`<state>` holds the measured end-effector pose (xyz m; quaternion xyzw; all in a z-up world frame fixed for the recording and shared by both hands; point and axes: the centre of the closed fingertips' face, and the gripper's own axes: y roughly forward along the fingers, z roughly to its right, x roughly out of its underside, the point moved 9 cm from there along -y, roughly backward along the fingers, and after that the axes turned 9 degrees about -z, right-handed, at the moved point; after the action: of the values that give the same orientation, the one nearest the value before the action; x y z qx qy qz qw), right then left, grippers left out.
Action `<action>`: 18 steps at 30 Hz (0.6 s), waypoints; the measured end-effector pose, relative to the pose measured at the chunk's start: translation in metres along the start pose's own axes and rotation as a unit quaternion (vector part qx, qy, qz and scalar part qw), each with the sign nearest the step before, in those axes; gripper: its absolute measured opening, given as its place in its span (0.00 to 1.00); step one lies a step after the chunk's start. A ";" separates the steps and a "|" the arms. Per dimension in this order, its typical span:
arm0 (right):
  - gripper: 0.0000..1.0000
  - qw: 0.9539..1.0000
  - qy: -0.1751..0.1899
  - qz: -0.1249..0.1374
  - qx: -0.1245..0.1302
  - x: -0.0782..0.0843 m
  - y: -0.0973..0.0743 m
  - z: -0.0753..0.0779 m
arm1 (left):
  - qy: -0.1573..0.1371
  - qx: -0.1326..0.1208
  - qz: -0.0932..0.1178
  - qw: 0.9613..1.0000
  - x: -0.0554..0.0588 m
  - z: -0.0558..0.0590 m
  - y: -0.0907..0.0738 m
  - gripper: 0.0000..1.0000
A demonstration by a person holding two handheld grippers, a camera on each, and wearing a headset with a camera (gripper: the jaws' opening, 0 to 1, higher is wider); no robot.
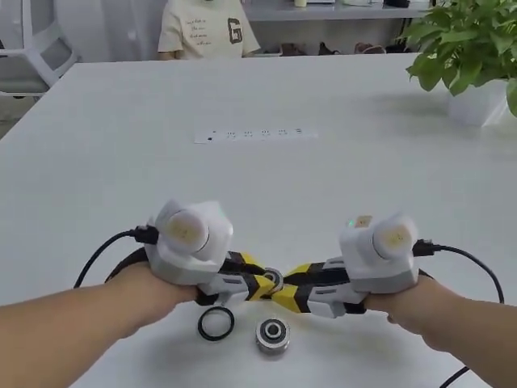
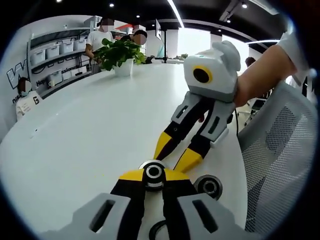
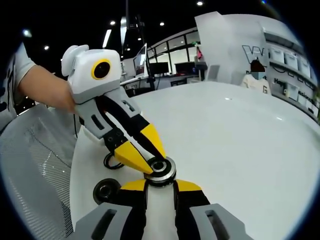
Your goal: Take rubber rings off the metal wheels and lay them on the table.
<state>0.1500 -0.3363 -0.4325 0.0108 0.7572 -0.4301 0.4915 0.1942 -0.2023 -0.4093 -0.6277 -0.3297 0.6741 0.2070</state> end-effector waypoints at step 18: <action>0.14 1.000 0.003 0.000 -0.003 0.001 -0.001 0.002 | -0.005 -0.006 -0.001 1.000 -0.001 0.001 0.000 0.07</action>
<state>0.1500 -0.3387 -0.4331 0.0107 0.7598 -0.4283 0.4890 0.1934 -0.2031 -0.4087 -0.6251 -0.3355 0.6751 0.2024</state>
